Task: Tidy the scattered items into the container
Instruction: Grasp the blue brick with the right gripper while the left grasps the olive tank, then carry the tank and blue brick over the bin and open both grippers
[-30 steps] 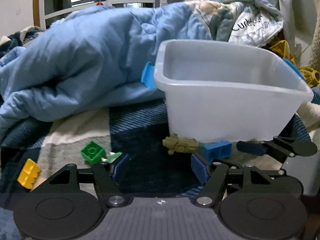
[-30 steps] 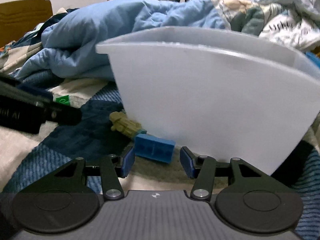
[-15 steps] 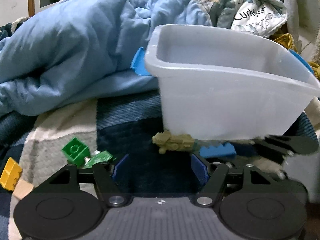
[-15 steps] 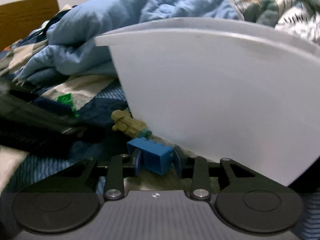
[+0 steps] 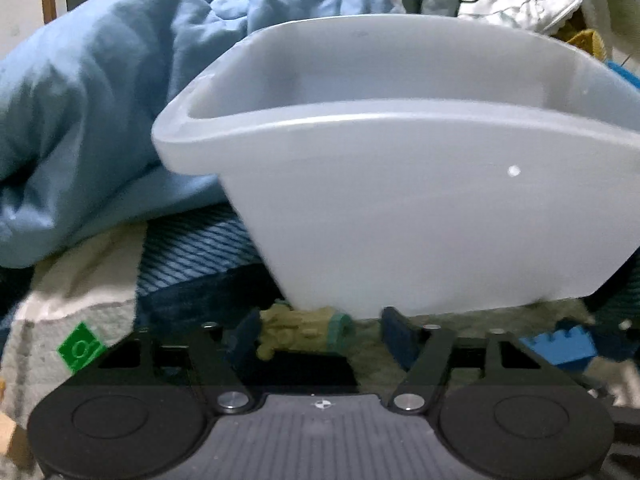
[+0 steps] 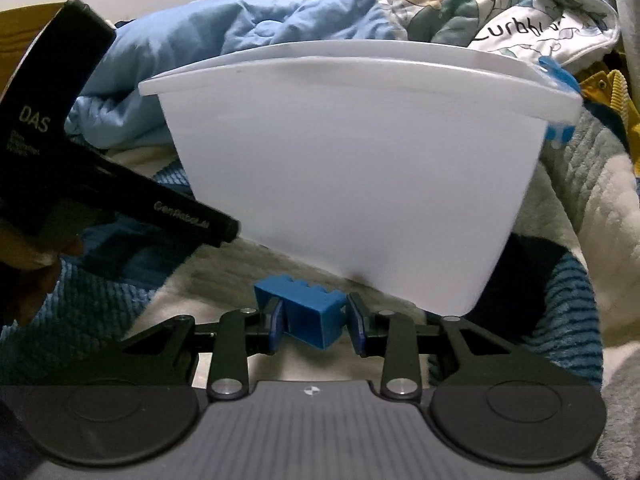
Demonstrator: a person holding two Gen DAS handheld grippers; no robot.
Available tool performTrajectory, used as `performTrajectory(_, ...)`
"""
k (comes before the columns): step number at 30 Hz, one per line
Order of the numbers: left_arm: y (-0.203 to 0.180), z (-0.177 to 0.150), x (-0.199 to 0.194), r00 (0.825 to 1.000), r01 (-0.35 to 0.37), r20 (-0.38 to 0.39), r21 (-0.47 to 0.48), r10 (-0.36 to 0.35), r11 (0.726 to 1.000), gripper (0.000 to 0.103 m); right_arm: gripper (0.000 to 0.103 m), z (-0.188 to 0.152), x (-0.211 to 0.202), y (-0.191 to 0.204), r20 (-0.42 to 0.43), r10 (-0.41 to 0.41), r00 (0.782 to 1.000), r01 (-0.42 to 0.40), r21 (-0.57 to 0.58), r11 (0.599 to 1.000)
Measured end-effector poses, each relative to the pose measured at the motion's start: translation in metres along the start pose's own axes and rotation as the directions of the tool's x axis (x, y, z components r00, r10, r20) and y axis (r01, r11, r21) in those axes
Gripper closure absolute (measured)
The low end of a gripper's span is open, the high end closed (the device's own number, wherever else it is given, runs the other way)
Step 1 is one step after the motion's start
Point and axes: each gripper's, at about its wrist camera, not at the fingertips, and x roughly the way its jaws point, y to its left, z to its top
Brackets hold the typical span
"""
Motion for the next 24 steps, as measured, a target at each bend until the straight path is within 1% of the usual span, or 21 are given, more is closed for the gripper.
performTrajectory(3, 0.006, -0.004, -0.007, 1.0, 0.011, 0.002, -0.014, -0.011, 1.0, 0.05, 0.067, 0.003, 0.001, 0.002, 0.004, 0.001, 1.0, -0.001, 0.006, 1.0)
performTrajectory(4, 0.007, -0.005, -0.009, 1.0, 0.014, -0.002, -0.015, -0.014, 1.0, 0.058, 0.067, 0.003, 0.0, 0.003, 0.006, 0.002, 1.0, -0.002, 0.007, 1.0)
performTrajectory(13, 0.025, -0.028, -0.044, 1.0, 0.023, -0.002, -0.045, -0.023, 0.999, 0.058, 0.067, 0.013, -0.023, 0.023, 0.037, 0.021, 0.999, -0.021, 0.005, 1.0)
performTrajectory(20, 0.04, -0.043, -0.086, 0.999, 0.032, 0.036, -0.066, -0.03, 0.997, 0.058, 0.067, 0.025, -0.048, 0.044, 0.094, 0.036, 0.995, -0.035, -0.014, 0.999)
performTrajectory(24, 0.044, -0.046, -0.113, 0.997, 0.026, 0.07, -0.071, -0.021, 0.997, 0.058, 0.067, 0.031, -0.061, 0.054, 0.121, 0.049, 0.991, -0.045, -0.03, 0.999)
